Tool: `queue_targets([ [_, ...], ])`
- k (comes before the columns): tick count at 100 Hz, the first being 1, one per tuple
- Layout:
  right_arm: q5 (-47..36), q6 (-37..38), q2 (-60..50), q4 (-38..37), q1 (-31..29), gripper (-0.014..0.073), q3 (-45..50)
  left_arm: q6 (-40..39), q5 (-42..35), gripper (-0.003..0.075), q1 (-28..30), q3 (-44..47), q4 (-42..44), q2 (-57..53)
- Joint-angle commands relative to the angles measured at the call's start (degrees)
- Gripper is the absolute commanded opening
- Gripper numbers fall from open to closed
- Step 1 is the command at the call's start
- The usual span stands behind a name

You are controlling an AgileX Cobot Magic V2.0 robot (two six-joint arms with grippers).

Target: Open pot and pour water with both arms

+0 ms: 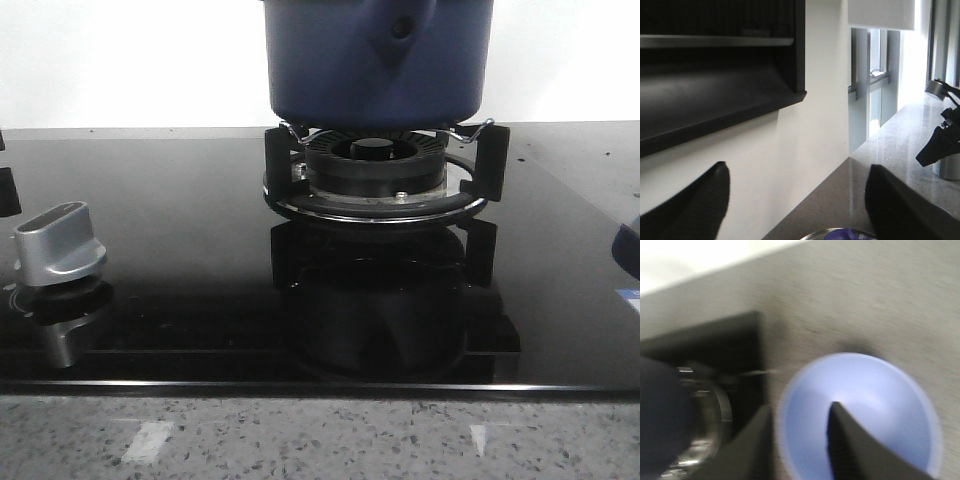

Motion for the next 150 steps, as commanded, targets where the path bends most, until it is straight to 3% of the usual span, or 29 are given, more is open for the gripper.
queue_targets([
  [1, -3.64, -4.74, -3.27, 9.85, -0.25, 0.0012, -1.86, -4.67, 1.19, 0.0302, 3.0, -1.97, -1.33, -4.43],
  [6, -4.46, -6.56, -4.18, 14.05, -0.16, -0.0074, -1.75, -6.71, 1.19, 0.0192, 4.72, -1.97, 0.32, -5.47],
  [18, -8.8, -9.54, -6.45, 22.5, 0.25, -0.0046, -0.06, -11.44, 1.55, -0.0019, 8.33, -1.97, 4.37, -7.56],
  [37, -24.46, -14.59, -12.22, 24.1, 8.56, -0.0046, 6.08, -15.05, -2.04, -0.002, 12.09, -1.11, 5.23, -11.19],
  [59, -42.92, -20.15, -18.47, 24.0, 21.18, -0.0046, 16.19, -16.02, -26.81, -0.002, 12.23, 4.65, 1.64, -20.01],
  [67, -43.54, -24.84, -19.95, 22.59, 23.41, -0.0046, 18.82, -16.02, -27.78, -0.002, 11.81, 6.59, 9.24, -23.1],
  [75, -41.87, -29.47, -21.54, 19.51, 23.81, -0.0046, 21.03, -17.8, -29.2, -0.002, 7.76, 9.38, 18.75, -26.63],
  [89, -39.91, -31.81, -26.23, 13.59, 23.57, -0.0046, 26.28, -17.15, -35.66, -0.002, -1.73, 18.32, 23.33, -33.03],
  [106, -40.5, -31.81, -37.2, 12.14, 23.57, -0.0046, 37.67, -17.17, -44.07, -0.002, -4.03, 33.32, 23.66, -44.29],
  [132, -47.45, -31.81, -56.15, 12.25, 23.57, -0.0046, 56.65, -17.17, -44.14, -0.002, -4.03, 56.01, 19.87, -62.62],
  [150, -48.11, -31.81, -65.02, 12.41, 23.57, -0.0046, 65.22, -17.17, -44.42, -0.002, -4.03, 65.29, 13.74, -73.94],
])
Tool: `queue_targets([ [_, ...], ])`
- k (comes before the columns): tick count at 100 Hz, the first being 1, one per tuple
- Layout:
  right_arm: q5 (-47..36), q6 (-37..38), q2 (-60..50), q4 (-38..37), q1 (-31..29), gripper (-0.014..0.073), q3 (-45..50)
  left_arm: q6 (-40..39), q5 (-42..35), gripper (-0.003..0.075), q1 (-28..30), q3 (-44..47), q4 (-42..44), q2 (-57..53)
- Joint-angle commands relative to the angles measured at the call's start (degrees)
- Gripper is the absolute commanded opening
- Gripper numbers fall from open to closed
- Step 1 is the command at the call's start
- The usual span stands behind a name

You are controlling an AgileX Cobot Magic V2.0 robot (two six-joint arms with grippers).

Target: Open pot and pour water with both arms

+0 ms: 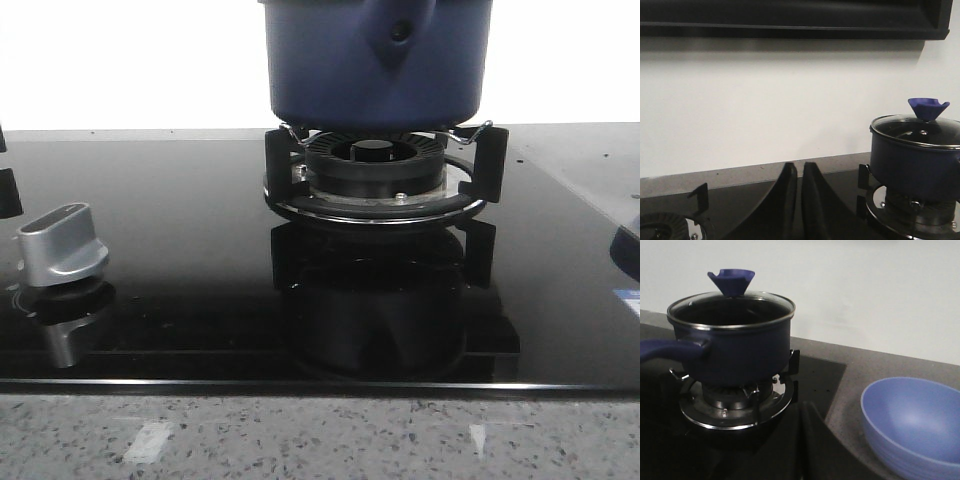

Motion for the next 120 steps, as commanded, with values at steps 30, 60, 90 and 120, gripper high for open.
queue_targets([
  [30, -5.69, -0.68, -4.81, 0.94, -0.19, -0.0046, 2.79, -0.33, -0.82, -0.002, -0.58, 4.94, -3.89, -7.58],
  [60, -5.69, -0.68, -4.81, 0.94, -0.19, -0.0046, 2.79, -0.33, -0.82, -0.002, -0.58, 4.94, -3.89, -7.58],
  [90, -5.69, -0.68, -4.81, 0.94, -0.19, -0.0046, 2.79, -0.33, -0.82, -0.002, -0.58, 4.94, -3.89, -7.58],
  [120, -5.69, -0.68, -4.81, 0.94, -0.19, -0.0046, 2.79, -29.99, -6.34, -0.002, -0.58, 5.21, 23.2, -7.58],
])
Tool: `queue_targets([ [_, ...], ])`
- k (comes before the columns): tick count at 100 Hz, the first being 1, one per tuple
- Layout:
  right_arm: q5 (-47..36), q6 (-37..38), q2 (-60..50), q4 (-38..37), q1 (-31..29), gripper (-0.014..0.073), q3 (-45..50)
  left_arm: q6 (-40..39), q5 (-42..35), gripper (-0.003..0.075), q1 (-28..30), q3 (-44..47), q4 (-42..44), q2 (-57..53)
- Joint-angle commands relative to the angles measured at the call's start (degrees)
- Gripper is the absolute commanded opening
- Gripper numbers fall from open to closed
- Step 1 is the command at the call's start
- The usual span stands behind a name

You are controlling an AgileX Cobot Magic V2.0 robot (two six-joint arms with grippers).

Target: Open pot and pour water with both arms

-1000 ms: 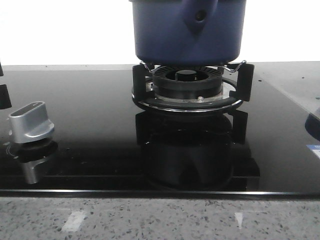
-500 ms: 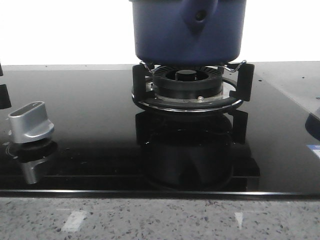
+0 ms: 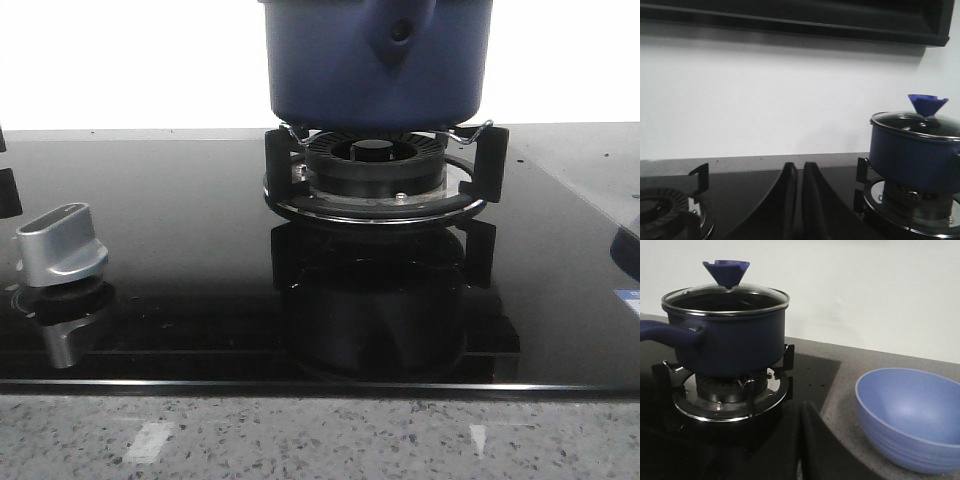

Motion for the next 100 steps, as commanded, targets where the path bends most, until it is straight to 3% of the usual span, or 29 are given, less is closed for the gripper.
queue_targets([
  [1, -4.06, -0.55, 0.49, 0.94, -0.19, -0.0046, -1.4, -24.15, -4.81, -0.002, -0.58, -1.1, 20.6, 0.58],
  [10, -4.06, -0.55, 0.49, 0.94, -0.19, -0.0046, -1.4, -51.87, -8.11, -0.002, -0.58, 0.9, 45.82, 0.58],
  [15, -4.06, -0.55, 0.49, 0.94, -0.19, -0.0046, -1.4, -60.72, -10.08, -0.002, -0.58, 2.78, 55.38, 0.58],
  [19, -4.06, -0.55, 0.49, 0.94, -0.19, -0.0046, -1.4, -63.46, -10.84, -0.002, -0.58, 4.29, 57.28, 0.58],
  [53, -4.06, -0.55, 0.49, 0.94, -0.19, -0.0046, -1.4, -64.03, -11.59, -0.002, 1.07, 14.82, 60.43, -5.47],
  [100, -4.18, -0.55, 0.49, 0.94, -0.19, -0.0046, -1.4, -64.04, -6.82, -0.002, 4.62, 14.8, 60.35, -5.47],
])
